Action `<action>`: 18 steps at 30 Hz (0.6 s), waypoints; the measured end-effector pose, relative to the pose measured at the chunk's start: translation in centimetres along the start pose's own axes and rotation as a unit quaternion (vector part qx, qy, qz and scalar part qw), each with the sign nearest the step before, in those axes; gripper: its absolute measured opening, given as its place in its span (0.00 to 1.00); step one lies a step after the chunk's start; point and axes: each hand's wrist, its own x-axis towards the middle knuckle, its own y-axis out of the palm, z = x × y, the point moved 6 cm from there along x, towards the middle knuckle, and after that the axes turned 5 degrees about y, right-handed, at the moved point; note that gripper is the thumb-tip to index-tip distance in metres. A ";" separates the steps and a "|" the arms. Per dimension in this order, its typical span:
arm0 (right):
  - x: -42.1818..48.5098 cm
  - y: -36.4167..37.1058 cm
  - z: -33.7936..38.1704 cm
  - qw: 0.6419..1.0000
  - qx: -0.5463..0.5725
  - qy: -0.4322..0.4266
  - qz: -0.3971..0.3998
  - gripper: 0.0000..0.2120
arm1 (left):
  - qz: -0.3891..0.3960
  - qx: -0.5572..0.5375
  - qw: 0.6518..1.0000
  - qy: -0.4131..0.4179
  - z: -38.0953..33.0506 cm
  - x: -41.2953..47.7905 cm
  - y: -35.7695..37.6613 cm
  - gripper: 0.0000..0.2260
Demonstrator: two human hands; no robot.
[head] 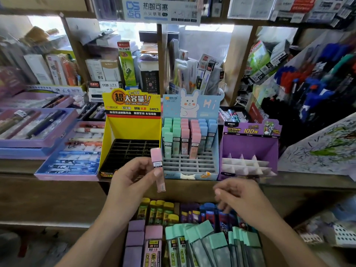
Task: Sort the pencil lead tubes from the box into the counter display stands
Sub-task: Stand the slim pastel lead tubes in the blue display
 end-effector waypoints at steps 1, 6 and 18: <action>-0.1 0.2 -1.2 1.000 -0.008 0.023 0.011 0.07 | -0.001 -0.001 1.000 0.010 -0.4 0.5 0.3 0.02; 0.7 0.8 -5.9 0.985 -0.090 0.112 0.091 0.04 | -0.031 0.022 0.999 0.010 -0.8 2.9 1.8 0.04; 1.2 1.0 -8.1 0.974 -0.146 0.130 0.115 0.05 | -0.084 0.134 0.987 0.012 0.3 5.9 4.5 0.09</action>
